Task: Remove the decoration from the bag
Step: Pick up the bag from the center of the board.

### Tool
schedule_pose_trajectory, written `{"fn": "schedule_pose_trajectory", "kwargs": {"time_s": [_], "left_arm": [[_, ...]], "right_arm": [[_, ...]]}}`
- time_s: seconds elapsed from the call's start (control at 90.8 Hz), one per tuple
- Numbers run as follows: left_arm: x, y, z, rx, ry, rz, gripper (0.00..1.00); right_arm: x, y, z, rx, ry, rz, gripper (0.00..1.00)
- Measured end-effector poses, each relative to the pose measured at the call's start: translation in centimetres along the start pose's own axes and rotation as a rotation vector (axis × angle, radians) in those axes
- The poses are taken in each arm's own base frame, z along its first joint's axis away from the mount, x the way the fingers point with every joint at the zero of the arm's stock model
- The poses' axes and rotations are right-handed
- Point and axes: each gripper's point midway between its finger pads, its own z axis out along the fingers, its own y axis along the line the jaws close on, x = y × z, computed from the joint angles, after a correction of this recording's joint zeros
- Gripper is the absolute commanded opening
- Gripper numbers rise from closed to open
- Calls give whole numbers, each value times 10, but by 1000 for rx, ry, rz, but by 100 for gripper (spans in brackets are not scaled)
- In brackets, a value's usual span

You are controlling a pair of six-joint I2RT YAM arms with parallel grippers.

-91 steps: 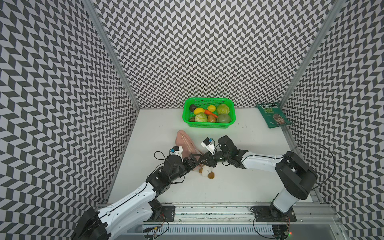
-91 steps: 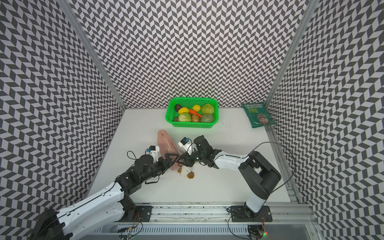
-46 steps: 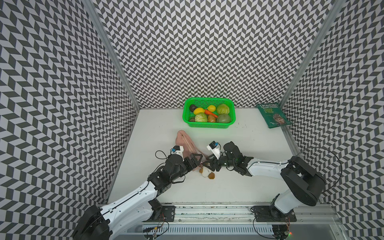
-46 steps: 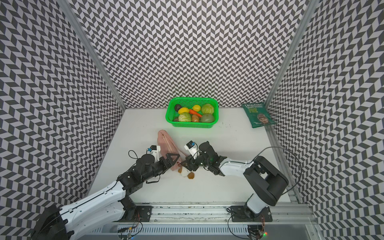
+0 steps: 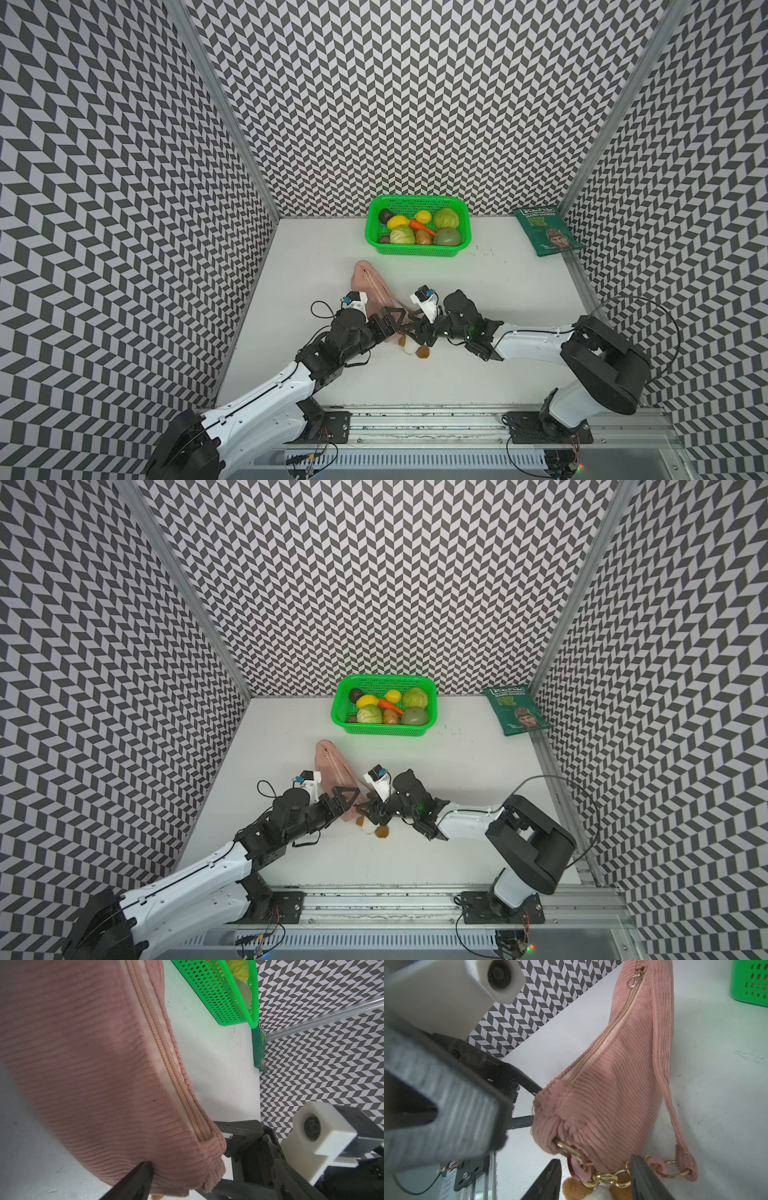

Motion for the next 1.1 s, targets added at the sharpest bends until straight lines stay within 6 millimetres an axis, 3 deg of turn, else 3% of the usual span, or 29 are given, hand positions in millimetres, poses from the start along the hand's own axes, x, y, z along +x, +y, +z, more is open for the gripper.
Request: {"fn": "schedule_pose_trajectory", "kwargs": {"time_s": [0.308, 0.738, 0.936, 1.102], "left_arm": [[0, 0, 0, 0, 0, 0, 93], [-3, 5, 3, -25, -21, 14, 94], [-15, 15, 12, -85, -41, 41, 95], [-47, -3, 10, -72, -104, 65, 95]], "right_arm": [[13, 11, 10, -18, 33, -12, 47], [14, 6, 14, 14, 41, -36, 1], [13, 5, 15, 26, 73, -56, 0], [2, 7, 13, 40, 107, -84, 0]]}}
